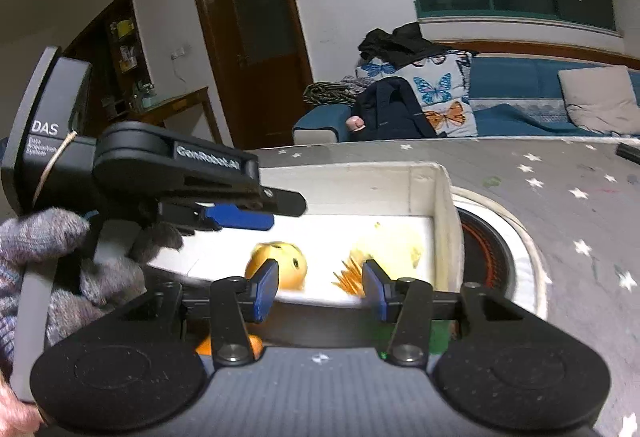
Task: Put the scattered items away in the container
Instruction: 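Lower the rubber duck into the box and open the right gripper, then move the right gripper toward the green squishy bag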
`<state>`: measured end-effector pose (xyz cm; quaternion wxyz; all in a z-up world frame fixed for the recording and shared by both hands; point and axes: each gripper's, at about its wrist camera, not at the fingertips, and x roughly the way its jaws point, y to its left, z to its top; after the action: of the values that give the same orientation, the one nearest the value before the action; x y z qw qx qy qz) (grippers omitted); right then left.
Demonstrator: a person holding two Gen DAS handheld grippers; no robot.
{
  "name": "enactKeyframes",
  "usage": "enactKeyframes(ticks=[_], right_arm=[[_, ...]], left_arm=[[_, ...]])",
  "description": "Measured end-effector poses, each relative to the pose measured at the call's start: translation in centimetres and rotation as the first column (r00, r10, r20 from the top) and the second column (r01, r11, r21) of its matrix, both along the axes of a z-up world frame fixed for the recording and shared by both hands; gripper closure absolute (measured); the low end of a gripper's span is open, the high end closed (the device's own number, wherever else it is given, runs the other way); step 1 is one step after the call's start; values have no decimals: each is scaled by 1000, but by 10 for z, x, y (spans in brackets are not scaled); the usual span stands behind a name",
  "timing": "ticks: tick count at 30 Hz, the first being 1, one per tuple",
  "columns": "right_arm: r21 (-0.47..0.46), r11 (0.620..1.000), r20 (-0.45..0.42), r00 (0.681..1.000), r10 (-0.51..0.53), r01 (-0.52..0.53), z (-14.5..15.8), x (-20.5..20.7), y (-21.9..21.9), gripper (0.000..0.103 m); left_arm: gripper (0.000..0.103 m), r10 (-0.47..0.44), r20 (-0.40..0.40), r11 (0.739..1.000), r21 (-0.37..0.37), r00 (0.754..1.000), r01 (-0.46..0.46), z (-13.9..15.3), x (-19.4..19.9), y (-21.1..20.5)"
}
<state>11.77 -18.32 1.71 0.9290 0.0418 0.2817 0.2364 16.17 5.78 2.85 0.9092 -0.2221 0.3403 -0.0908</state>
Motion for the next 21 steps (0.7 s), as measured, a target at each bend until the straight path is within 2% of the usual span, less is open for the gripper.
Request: enactKeyframes(ticks=[15, 17, 19, 21], right_arm=[[-58, 995, -52, 995, -86, 83, -20, -31, -33, 56], [-62, 994, -58, 994, -98, 94, -23, -33, -36, 55], [-67, 992, -62, 992, -108, 104, -25, -35, -39, 49], [-73, 991, -62, 991, -119, 115, -26, -37, -41, 49]], left_arm=[[68, -64, 43, 997, 51, 997, 61, 5, -46, -33], [68, -68, 47, 996, 56, 997, 65, 5, -51, -36], [68, -73, 52, 995, 70, 996, 69, 5, -56, -40], [68, -81, 53, 994, 79, 995, 77, 4, -59, -43]])
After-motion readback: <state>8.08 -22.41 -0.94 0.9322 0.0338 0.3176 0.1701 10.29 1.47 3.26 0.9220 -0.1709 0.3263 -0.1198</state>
